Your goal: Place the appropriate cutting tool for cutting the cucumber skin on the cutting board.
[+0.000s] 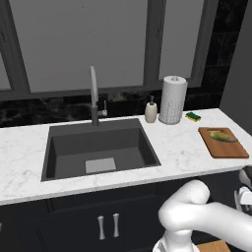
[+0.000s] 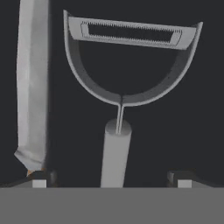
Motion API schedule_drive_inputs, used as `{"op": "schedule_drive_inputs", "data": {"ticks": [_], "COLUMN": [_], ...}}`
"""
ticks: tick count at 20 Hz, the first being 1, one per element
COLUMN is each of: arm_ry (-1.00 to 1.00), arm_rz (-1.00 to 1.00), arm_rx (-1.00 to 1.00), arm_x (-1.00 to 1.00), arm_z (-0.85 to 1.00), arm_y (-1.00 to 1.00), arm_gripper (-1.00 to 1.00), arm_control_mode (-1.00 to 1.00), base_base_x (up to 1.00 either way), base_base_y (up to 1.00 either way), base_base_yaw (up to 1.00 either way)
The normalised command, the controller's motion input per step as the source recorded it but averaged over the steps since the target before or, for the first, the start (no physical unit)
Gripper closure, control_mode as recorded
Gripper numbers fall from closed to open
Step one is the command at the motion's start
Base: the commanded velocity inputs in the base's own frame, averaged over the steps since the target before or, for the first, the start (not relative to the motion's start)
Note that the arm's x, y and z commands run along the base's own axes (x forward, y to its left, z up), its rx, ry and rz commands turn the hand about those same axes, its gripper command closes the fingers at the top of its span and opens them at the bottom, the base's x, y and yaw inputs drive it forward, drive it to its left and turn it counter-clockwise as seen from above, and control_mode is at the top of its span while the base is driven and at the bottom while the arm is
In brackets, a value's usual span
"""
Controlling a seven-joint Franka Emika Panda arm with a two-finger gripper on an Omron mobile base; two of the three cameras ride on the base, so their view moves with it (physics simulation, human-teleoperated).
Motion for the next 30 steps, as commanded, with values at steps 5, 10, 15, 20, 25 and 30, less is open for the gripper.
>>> {"op": "schedule_drive_inputs", "data": {"ticks": [5,10,15,20,25,30], "arm_ry": [0.00,0.00,-0.02,-0.04,-0.05,-0.06], "arm_rz": [0.00,0.00,0.00,-0.01,-0.03,-0.06], "arm_rx": [-0.07,-0.04,0.00,0.00,0.00,0.00], "arm_x": [0.00,-0.05,-0.29,-0.26,-0.13,0.00], "arm_z": [-0.39,-0.21,0.00,0.36,0.98,1.00], "arm_y": [0.20,0.25,0.00,-0.04,-0.11,-0.09], "arm_gripper": [1.00,1.00,1.00,1.00,1.00,1.00], "arm_control_mode": [-1.00,-1.00,-1.00,-1.00,-1.00,-1.00], "base_base_x": [0.00,0.00,0.00,0.00,0.00,0.00], "base_base_y": [0.00,0.00,0.00,0.00,0.00,0.00], "base_base_yaw": [0.00,0.00,0.00,0.00,0.00,0.00]}}
